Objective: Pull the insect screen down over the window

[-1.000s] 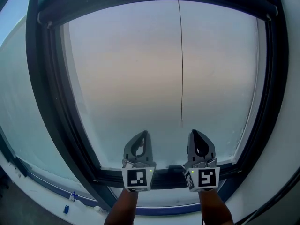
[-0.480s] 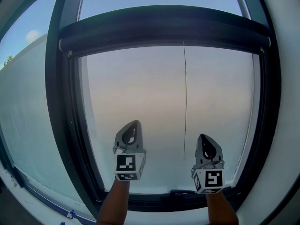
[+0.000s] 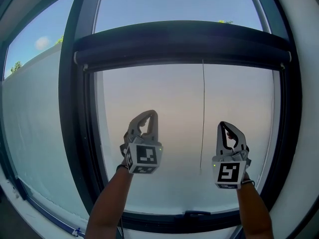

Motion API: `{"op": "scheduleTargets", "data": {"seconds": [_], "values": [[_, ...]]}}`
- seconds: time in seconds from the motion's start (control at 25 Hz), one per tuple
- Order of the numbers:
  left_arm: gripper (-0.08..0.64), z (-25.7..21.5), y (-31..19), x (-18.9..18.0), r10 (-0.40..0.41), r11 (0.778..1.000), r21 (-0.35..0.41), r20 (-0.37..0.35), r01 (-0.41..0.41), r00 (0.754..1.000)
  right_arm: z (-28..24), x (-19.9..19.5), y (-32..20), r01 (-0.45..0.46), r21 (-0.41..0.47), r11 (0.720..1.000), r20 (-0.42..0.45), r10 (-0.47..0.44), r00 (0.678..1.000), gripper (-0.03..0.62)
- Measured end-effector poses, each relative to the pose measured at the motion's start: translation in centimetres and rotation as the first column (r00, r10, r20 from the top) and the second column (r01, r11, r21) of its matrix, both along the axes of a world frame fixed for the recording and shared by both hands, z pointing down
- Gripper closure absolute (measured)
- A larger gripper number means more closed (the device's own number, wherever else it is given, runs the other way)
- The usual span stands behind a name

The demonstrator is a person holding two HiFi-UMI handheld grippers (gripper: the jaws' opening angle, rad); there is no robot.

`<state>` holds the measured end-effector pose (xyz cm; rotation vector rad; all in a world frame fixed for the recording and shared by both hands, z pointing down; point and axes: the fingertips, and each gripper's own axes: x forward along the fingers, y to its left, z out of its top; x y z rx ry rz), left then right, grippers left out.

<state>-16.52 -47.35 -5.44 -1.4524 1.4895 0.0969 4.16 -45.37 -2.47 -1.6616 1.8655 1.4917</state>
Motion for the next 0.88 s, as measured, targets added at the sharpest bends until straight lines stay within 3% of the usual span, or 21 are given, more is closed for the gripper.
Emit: {"op": "scheduleTargets", "data": {"seconds": [0.12,0.2,0.28,0.36,0.52,0.72,0.88], "values": [[0.56,-2.4,0.2,0.8,-0.111,0.994,0.008,0.1,0.111,0.989,-2.2,0.0,-0.2,-0.076,0.044,0.996,-0.06,0.078,0.995,0.591],[0.518,-3.5,0.3,1.9,-0.162,0.987,0.01,0.209,0.163,0.964,-3.8,-0.1,-0.1,-0.115,0.08,0.99,-0.095,0.122,0.988,0.591],[0.443,-4.5,0.4,2.7,-0.254,0.966,0.045,0.317,0.253,0.914,-5.3,-0.3,0.0,-0.147,0.118,0.982,-0.125,0.161,0.979,0.591],[0.389,-5.7,0.5,3.0,-0.349,0.936,0.089,0.378,0.341,0.857,-6.7,-0.7,0.1,-0.181,0.156,0.971,-0.159,0.206,0.966,0.59],[0.323,-8.4,1.1,2.7,-0.459,0.885,0.132,0.397,0.446,0.795,-9.3,-1.2,0.1,-0.246,0.206,0.947,-0.227,0.291,0.929,0.579],[0.243,-10.7,1.5,2.1,-0.544,0.833,0.166,0.42,0.528,0.726,-11.9,-1.0,-1.3,-0.36,0.213,0.909,-0.335,0.414,0.846,0.467],[0.171,-11.9,1.1,1.0,-0.567,0.806,0.126,0.444,0.578,0.693,-14.0,-0.3,-2.3,-0.437,0.211,0.874,-0.391,0.486,0.782,0.408]]}}
